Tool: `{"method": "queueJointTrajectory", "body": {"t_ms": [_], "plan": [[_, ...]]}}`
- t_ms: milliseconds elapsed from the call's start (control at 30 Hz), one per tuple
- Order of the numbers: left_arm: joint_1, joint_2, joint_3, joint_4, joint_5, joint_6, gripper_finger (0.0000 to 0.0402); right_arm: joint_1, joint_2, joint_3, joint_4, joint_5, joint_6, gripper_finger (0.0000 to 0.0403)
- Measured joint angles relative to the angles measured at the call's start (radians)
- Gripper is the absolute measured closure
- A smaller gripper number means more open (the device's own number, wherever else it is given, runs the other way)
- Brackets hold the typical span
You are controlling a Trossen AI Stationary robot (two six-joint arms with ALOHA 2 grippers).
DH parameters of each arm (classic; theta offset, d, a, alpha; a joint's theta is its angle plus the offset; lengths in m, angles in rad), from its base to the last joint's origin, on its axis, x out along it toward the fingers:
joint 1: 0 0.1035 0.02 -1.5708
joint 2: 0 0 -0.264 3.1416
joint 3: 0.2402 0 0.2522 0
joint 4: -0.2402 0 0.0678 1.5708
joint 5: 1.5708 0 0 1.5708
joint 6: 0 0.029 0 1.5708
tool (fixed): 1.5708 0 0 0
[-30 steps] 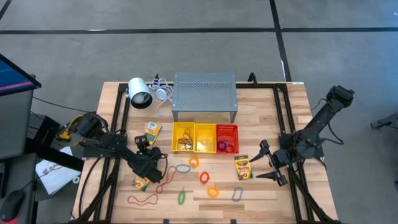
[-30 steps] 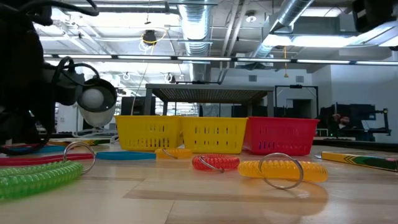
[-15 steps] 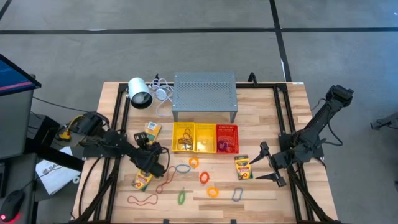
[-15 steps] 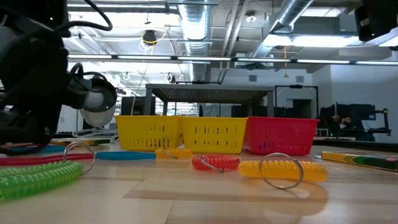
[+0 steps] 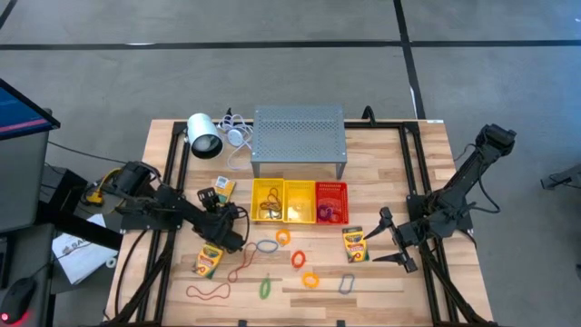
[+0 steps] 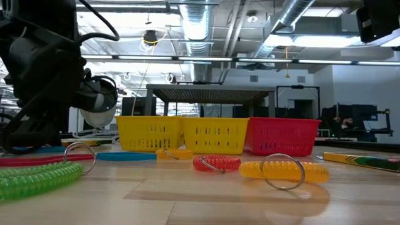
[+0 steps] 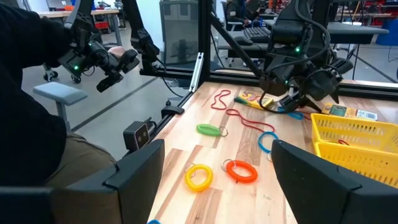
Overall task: Pick & Place Office Desk Supplies
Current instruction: Put the crayon box into the right yellow basket
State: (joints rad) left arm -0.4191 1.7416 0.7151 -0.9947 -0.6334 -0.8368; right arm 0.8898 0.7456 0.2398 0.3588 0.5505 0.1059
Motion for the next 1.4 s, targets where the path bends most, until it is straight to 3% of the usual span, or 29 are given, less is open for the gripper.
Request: {"method": "queueJointTrajectory", "body": {"t_ms": [167, 900, 1400], "plan": [[0.000, 0.000, -0.002, 0.008, 0.005, 0.000, 0.0218, 0.000, 0.000, 0.000, 0.000, 0.000, 0.000, 0.0112], [0.001, 0.002, -0.004, 0.035, 0.058, -0.001, 0.0393, 0.000, 0.000, 0.000, 0.001, 0.000, 0.001, 0.0112], [0.007, 0.005, 0.119, -0.028, 0.084, -0.004, 0.0401, 0.000, 0.000, 0.000, 0.001, 0.000, 0.000, 0.0112]]}}
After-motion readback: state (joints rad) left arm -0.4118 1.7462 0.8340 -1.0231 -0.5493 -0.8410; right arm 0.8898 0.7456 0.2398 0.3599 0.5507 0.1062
